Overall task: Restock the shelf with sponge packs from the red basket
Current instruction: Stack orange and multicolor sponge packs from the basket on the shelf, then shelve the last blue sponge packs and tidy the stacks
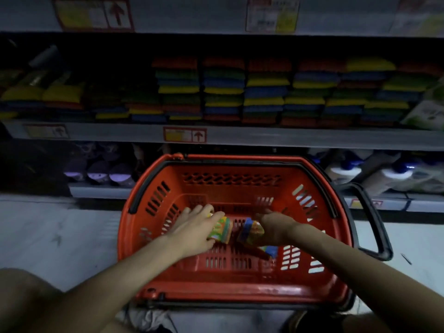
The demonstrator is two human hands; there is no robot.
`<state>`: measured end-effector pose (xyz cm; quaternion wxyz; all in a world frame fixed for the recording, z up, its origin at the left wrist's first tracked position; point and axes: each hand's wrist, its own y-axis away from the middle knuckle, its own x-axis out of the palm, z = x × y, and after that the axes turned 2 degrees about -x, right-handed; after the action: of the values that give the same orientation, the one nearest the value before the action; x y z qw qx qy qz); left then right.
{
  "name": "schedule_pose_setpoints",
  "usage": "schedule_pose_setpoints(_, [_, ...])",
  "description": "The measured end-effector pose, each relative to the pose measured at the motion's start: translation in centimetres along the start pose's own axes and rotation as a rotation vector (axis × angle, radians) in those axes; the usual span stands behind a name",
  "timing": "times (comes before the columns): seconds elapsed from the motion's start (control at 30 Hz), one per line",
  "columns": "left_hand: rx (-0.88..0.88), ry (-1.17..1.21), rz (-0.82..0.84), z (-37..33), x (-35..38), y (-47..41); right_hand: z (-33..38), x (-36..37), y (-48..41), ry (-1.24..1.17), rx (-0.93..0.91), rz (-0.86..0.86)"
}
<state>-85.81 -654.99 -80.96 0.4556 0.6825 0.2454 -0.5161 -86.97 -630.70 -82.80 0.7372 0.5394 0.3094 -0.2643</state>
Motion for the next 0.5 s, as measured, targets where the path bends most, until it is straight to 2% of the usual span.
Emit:
schedule_pose_setpoints(0.17, [0.039, -0.197, 0.17, 0.0, 3.9, -4.0, -1.1, 3.1, -3.2, -0.001, 0.074, 0.004])
schedule_pose_setpoints(0.3, [0.083, -0.317, 0.204, 0.0, 6.7, -6.5, -2.6, 6.1, -4.7, 0.065, 0.05, -0.071])
schedule_pose_setpoints(0.43, [0.07, -0.342, 0.256, 0.1, 9.6, -8.3, -3.7, 7.8, -6.6, 0.038, 0.025, -0.053])
schedule_pose_setpoints(0.5, [0.057, -0.35, 0.253, 0.3, 10.5, -8.9, -3.9, 8.1, -7.3, 0.118, 0.009, -0.056])
